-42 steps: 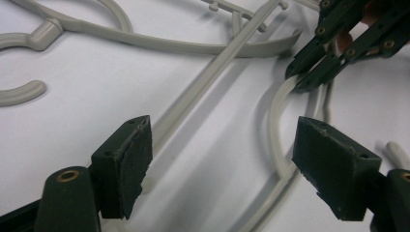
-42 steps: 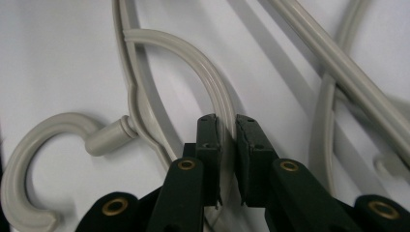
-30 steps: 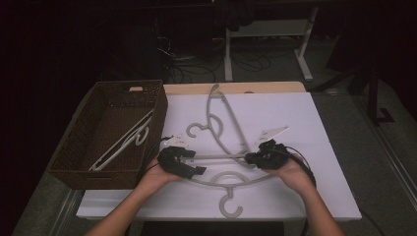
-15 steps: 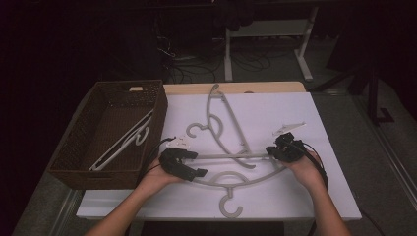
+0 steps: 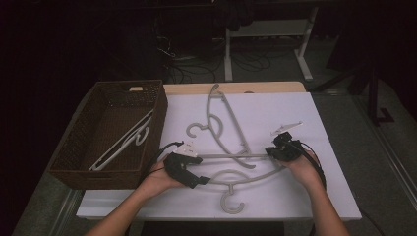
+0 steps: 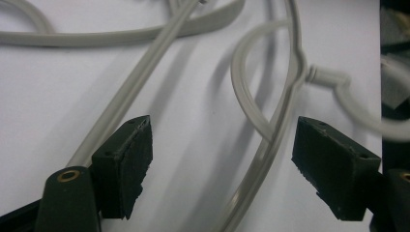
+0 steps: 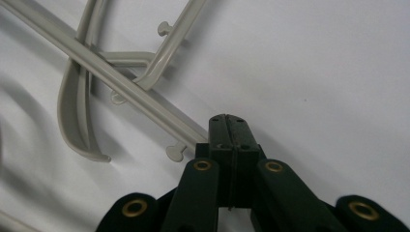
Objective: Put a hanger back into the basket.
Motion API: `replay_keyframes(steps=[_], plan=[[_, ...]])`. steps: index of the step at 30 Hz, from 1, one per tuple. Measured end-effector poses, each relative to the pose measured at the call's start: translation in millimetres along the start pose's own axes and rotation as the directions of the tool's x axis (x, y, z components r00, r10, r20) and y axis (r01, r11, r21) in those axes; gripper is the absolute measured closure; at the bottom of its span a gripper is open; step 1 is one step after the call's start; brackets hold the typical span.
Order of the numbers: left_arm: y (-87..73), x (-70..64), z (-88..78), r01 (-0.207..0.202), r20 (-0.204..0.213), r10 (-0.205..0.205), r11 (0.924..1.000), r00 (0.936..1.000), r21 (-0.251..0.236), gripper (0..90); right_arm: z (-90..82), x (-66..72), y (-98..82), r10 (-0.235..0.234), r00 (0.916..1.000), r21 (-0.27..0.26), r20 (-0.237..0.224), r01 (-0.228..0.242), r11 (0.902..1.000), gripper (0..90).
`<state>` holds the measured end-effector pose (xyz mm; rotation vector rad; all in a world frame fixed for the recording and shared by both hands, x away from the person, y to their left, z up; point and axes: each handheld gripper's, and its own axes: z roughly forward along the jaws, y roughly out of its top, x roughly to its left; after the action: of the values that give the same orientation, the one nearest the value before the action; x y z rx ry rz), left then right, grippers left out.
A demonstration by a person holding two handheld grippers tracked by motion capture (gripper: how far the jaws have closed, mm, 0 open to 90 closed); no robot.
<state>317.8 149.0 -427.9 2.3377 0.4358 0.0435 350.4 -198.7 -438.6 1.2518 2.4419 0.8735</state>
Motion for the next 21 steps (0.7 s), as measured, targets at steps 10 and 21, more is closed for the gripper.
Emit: replay_keyframes(steps=[10, 21], plan=[[4.9, -14.8, 18.6, -0.207, 0.021, 0.206, 0.9655, 0.9784, 0.159, 39.9, 0.7, 0.2, 0.3, 0.003, 1.0, 0.004, 0.0, -0.003, 1.0, 89.4], [8.2, -18.8, 22.0, -0.312, 0.062, 0.306, 0.9347, 0.95, 0.17, 71.9, 0.5, 0.7, 0.6, 0.001, 1.0, 0.008, 0.001, -0.001, 1.0, 89.4]])
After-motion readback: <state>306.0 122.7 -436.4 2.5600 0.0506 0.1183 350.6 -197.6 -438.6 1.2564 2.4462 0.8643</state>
